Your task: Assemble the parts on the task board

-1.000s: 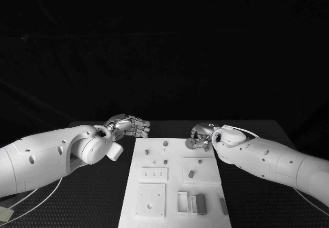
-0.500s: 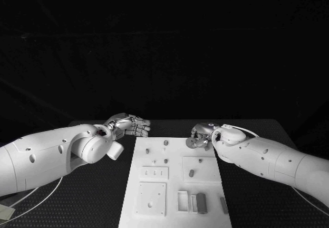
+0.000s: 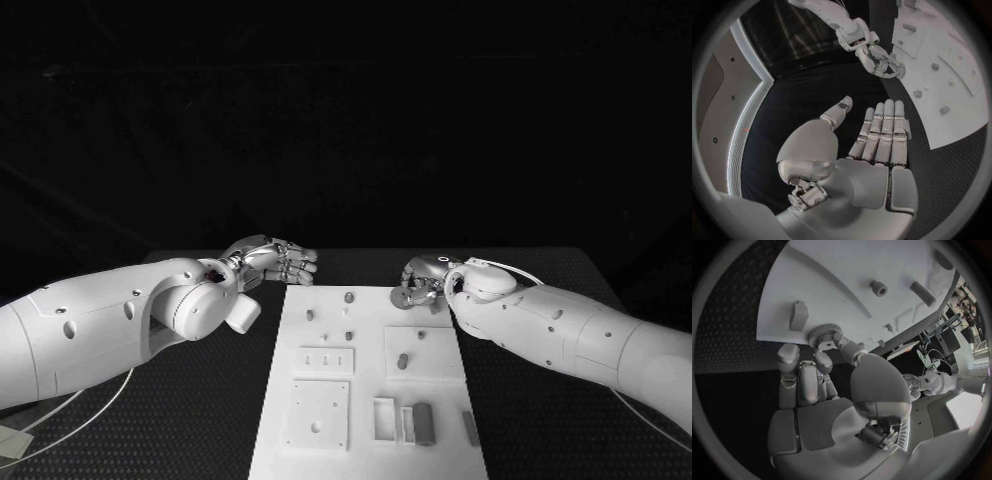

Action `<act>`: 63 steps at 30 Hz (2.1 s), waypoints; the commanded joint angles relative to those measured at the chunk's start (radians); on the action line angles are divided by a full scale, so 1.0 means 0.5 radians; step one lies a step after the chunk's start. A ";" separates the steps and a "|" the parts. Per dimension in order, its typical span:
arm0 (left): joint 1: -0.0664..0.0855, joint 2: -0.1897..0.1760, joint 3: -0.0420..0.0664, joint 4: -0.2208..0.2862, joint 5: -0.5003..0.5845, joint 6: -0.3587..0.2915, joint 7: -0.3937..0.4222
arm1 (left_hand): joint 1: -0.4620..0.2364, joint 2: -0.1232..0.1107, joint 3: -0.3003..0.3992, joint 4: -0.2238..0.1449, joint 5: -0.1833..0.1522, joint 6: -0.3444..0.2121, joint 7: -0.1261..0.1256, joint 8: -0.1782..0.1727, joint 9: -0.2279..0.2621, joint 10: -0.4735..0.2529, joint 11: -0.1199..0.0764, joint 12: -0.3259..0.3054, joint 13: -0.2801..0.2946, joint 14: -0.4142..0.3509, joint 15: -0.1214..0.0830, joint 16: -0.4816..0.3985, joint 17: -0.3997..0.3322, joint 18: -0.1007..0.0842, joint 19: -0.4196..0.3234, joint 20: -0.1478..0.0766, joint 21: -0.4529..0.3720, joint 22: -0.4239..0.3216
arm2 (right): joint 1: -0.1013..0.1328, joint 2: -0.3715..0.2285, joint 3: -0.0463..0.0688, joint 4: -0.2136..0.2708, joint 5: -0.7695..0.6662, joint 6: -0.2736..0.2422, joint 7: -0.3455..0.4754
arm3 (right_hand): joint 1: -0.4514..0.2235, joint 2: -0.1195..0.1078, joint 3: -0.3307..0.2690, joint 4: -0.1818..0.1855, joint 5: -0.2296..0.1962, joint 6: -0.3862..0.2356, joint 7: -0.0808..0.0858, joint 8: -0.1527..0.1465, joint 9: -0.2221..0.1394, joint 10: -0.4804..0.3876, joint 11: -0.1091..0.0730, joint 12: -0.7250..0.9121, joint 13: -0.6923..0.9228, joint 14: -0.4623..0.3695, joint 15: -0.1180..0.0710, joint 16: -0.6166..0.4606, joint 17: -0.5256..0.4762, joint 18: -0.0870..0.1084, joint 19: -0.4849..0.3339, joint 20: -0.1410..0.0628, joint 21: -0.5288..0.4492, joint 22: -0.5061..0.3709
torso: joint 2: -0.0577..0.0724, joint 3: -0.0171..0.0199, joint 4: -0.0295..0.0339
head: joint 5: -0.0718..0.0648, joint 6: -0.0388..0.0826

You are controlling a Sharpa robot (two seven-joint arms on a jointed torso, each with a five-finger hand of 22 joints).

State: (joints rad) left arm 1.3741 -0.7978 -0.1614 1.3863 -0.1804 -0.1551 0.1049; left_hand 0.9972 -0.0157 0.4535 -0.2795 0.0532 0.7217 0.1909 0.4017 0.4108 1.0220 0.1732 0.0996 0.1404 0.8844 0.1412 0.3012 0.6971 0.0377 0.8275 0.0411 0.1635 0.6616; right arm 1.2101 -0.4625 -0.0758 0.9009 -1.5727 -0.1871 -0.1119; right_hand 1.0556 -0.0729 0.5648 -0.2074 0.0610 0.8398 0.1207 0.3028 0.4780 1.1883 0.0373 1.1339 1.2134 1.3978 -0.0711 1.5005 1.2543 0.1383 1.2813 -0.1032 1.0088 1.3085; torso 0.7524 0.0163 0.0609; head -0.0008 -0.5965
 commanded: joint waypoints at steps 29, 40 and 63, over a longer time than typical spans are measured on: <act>0.002 0.001 0.001 0.005 -0.005 0.024 0.023 | -0.004 -0.010 -0.005 0.002 0.007 0.013 0.028 -0.008 0.002 0.015 0.004 -0.013 0.003 0.017 0.002 -0.012 0.006 -0.021 0.015 0.002 -0.009 -0.001 | -0.074 0.015 -0.046 0.045 -0.420 -0.044 -0.062 | 0.033 -0.087 -0.009 -0.090 0.004 0.059 0.042 0.002 0.003 -0.007 -0.018 0.009 -0.035 -0.003 -0.016 0.002 -0.005 0.247 -0.016 0.005 0.017 0.036 | -0.003 0.0017 -0.001 | -0.001 -0.012; 0.002 -0.004 0.001 0.005 -0.005 0.022 0.022 | -0.004 -0.009 -0.005 0.002 0.007 0.013 0.028 -0.008 0.002 0.015 0.004 -0.014 0.004 0.017 0.002 -0.012 0.006 -0.021 0.015 0.002 -0.010 -0.001 | -0.072 -0.027 -0.044 0.114 -0.407 -0.161 -0.075 | 0.010 -0.018 0.002 -0.054 0.003 0.170 0.006 0.064 0.038 0.034 -0.051 0.031 -0.034 0.016 -0.045 0.009 0.020 0.247 -0.003 0.014 0.023 0.036 | -0.005 0.0000 -0.003 | -0.002 -0.007; 0.002 -0.035 0.001 0.031 -0.029 -0.006 0.018 | -0.002 -0.012 -0.005 0.000 0.007 0.013 0.028 -0.009 0.002 0.016 0.004 -0.017 0.004 0.018 0.002 -0.015 0.009 -0.021 0.016 0.001 -0.012 -0.001 | 0.028 -0.141 -0.010 0.614 -0.696 -0.429 -0.296 | -0.029 -0.072 0.012 0.002 0.004 0.185 -0.008 0.061 0.056 0.056 -0.066 0.024 -0.066 0.013 -0.061 0.004 0.006 0.247 0.010 0.017 0.024 0.032 | -0.004 0.0003 0.005 | -0.018 0.019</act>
State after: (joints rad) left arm 1.3743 -0.8170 -0.1615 1.3992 -0.1903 -0.1571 0.1040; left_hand 0.9972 -0.0157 0.4535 -0.2795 0.0532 0.7217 0.1909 0.4018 0.4108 1.0220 0.1732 0.0959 0.1410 0.8845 0.1411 0.2973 0.7001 0.0377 0.8275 0.0412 0.1635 0.6616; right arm 1.2242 -0.5325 -0.0815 1.1954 -1.8655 -0.3729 -0.2253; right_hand 1.0434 -0.1013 0.5700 -0.2121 0.0578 0.8982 0.1004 0.3381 0.5028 1.2103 0.0089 1.1453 1.1811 1.4023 -0.0931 1.5005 1.2577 0.1383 1.2859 -0.0974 1.0167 1.3085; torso 0.7502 0.0158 0.0596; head -0.0098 -0.5875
